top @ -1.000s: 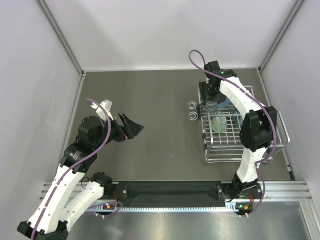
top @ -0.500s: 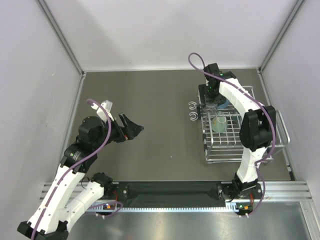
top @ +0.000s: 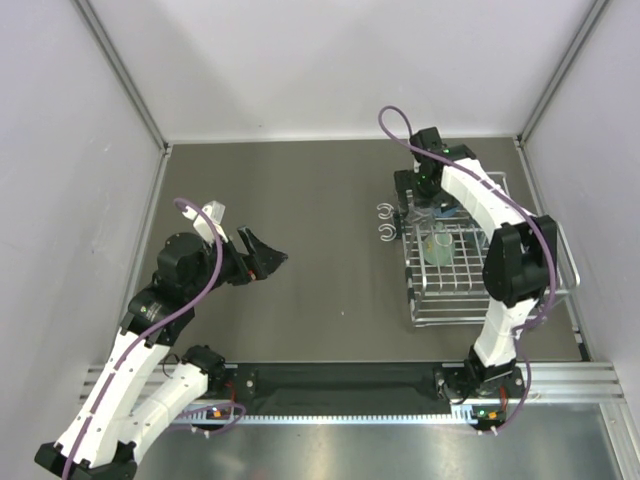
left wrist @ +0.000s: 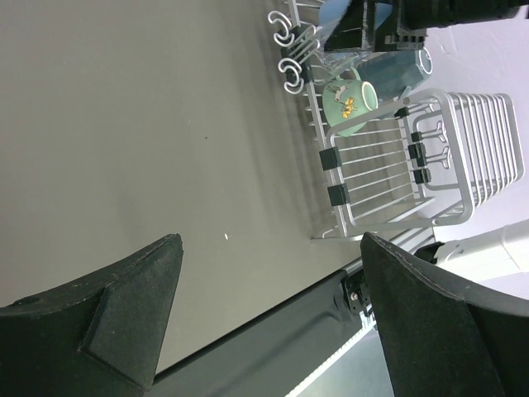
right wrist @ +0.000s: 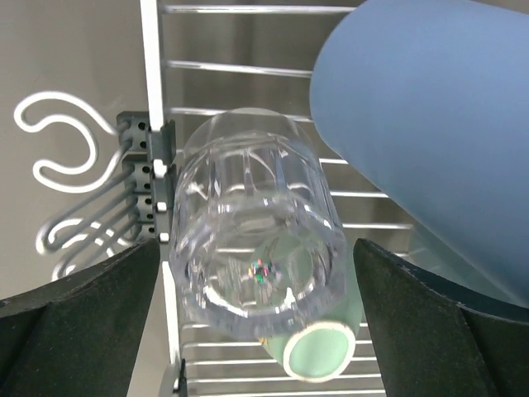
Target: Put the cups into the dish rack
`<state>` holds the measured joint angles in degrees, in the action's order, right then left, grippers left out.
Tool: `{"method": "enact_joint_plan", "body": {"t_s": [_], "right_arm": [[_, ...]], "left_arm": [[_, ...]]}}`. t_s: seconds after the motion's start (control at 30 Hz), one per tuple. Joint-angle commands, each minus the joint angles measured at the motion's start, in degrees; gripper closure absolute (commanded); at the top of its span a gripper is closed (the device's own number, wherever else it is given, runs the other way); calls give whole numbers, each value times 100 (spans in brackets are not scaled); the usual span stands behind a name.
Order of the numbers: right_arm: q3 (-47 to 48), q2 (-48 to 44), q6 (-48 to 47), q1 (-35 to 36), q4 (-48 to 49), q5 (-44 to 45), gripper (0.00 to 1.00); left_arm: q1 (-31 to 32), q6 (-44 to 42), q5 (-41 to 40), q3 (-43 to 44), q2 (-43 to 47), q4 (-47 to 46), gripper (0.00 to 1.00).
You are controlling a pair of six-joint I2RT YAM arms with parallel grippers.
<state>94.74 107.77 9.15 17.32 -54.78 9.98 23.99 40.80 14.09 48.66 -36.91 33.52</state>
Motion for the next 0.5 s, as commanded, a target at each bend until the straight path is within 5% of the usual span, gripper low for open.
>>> {"method": "enact_joint_plan", "body": {"t_s": [0.0,0.47], "right_arm": [[45,-659,8,-80,47,-13,0],[387,-2328,149,245,-393,-163,0]], "left_arm": [[1,34,50,161,8,-109,7],[1,481,340,38,-54,-398,7]]}}
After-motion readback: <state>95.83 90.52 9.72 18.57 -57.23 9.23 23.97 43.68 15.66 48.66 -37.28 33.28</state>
